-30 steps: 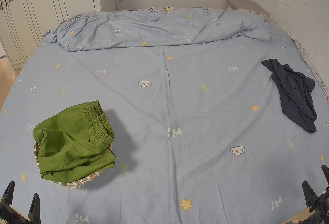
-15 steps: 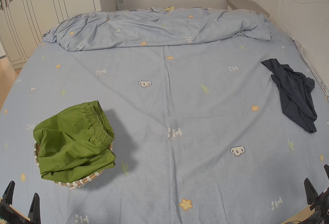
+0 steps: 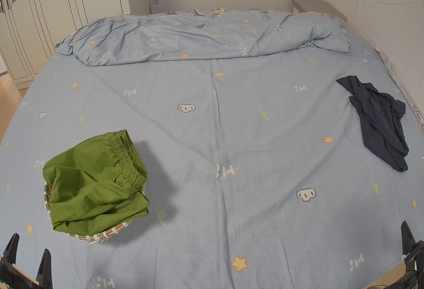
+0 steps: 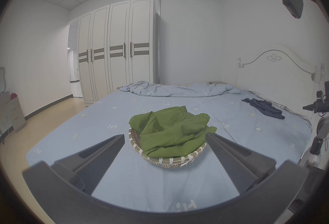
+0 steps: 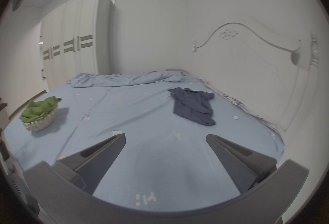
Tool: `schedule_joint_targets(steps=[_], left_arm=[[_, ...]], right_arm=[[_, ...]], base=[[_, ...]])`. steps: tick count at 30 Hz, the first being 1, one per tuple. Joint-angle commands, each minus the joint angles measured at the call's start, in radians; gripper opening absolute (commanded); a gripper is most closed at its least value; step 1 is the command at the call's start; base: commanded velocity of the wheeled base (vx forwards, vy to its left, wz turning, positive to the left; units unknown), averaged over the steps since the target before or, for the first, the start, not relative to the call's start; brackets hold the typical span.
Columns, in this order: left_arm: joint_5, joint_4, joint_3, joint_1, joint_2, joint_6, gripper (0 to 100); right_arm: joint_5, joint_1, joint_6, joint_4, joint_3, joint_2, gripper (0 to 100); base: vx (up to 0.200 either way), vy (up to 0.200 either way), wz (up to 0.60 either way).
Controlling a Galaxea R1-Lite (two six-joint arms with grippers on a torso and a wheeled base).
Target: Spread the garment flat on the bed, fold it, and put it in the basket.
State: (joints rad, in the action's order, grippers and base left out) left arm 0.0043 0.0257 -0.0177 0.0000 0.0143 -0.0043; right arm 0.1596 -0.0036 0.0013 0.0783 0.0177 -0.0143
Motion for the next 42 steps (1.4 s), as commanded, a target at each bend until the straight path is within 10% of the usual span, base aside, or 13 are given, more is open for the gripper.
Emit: schedule_joint_targets(steps=[1,9,13,16,19,20,22,26,32,37,42], left_arm=[[0.000,0.000,0.018,0.000,-0.014,0.000,100],[0.000,0.000,0.018,0.000,-0.014,0.000,100],[0.000,0.000,0.018,0.000,-0.014,0.000,100],[0.000,0.000,0.018,0.000,-0.014,0.000,100],[0.000,0.000,0.018,0.000,-0.014,0.000,100],[0.000,0.000,0.018,0.000,-0.014,0.000,100],[0.000,0.000,0.018,0.000,-0.014,0.000,100],[0.000,0.000,0.018,0.000,-0.014,0.000,100],[0.000,0.000,0.018,0.000,-0.014,0.000,100],[0.000,0.000,0.018,0.000,-0.014,0.000,100],[0.000,0.000,0.018,0.000,-0.014,0.000,100]], right_arm=[[-0.014,0.005,-0.037,0.000,-0.018,0.000,100],[-0.379,0.004,-0.153,0.006,-0.018,0.002,100],[-0.356,0.001,-0.152,0.008,-0.018,0.004,100],[-0.150,0.004,-0.141,0.020,-0.018,0.004,100],[-0.150,0.004,-0.141,0.020,-0.018,0.004,100],[-0.186,0.007,-0.083,0.288,-0.018,0.002,100],[-0.207,0.007,-0.033,0.310,-0.018,-0.001,100],[-0.252,0.004,-0.007,-0.015,-0.018,0.005,100],[-0.253,0.005,-0.241,0.069,-0.018,0.005,100],[-0.273,0.005,0.042,0.267,-0.018,0.005,100],[-0.282,0.005,0.078,0.310,-0.018,0.005,100]], base=[[0.000,0.000,0.00],[0.000,0.000,0.00],[0.000,0.000,0.00],[0.000,0.000,0.00],[0.000,0.000,0.00],[0.000,0.000,0.00],[0.000,0.000,0.00],[0.000,0.000,0.00],[0.000,0.000,0.00],[0.000,0.000,0.00],[0.000,0.000,0.00]])
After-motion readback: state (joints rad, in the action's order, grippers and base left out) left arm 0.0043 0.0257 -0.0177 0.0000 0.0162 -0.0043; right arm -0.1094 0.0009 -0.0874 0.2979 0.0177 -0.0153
